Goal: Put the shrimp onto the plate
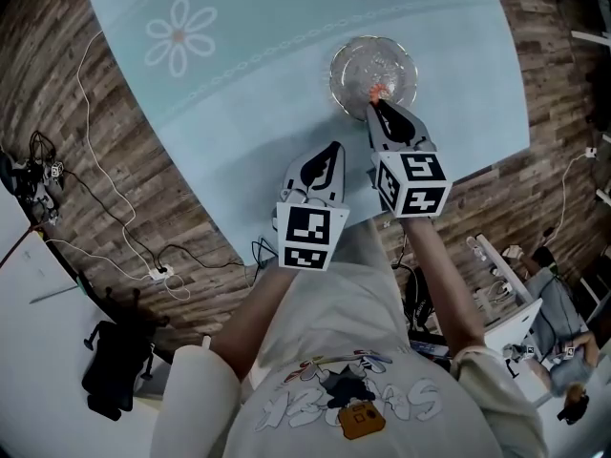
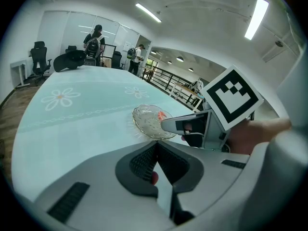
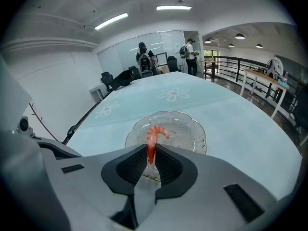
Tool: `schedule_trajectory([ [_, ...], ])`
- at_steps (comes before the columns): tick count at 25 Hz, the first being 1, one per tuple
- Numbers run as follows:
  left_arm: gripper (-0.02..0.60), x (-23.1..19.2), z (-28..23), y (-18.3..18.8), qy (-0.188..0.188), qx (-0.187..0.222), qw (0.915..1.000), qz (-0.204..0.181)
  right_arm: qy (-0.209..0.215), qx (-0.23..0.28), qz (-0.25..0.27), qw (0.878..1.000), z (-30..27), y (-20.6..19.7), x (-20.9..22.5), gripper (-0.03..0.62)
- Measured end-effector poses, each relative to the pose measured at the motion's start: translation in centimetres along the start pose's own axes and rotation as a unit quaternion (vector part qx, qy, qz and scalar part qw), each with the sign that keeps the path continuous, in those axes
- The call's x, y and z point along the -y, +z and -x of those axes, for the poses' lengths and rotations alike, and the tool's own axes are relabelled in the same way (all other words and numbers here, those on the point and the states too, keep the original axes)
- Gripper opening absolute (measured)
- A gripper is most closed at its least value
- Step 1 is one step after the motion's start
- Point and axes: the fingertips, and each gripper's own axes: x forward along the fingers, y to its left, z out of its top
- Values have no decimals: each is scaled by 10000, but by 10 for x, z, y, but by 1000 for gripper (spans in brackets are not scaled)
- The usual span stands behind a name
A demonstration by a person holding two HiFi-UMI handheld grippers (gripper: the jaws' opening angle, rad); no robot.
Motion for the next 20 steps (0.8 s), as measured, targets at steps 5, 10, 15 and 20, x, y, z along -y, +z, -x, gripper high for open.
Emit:
schedule_trajectory([
  [5,8,-3,-1,-5,35,-13,10000,40,-22,-141,36,9999,-9,-2,2,64],
  [10,8,-4,-2,-6,78,-22,9999,81,-39,-122,-17,9999,-11,0,3,64],
  [15,8,-4,3,-4,112,17,9999,69,-44,-65,-4,10000,-5,2,1,64],
  [20,8,-3,11,-1,140,54,9999,23,-39,34,-72,10000,5,3,-1,64],
])
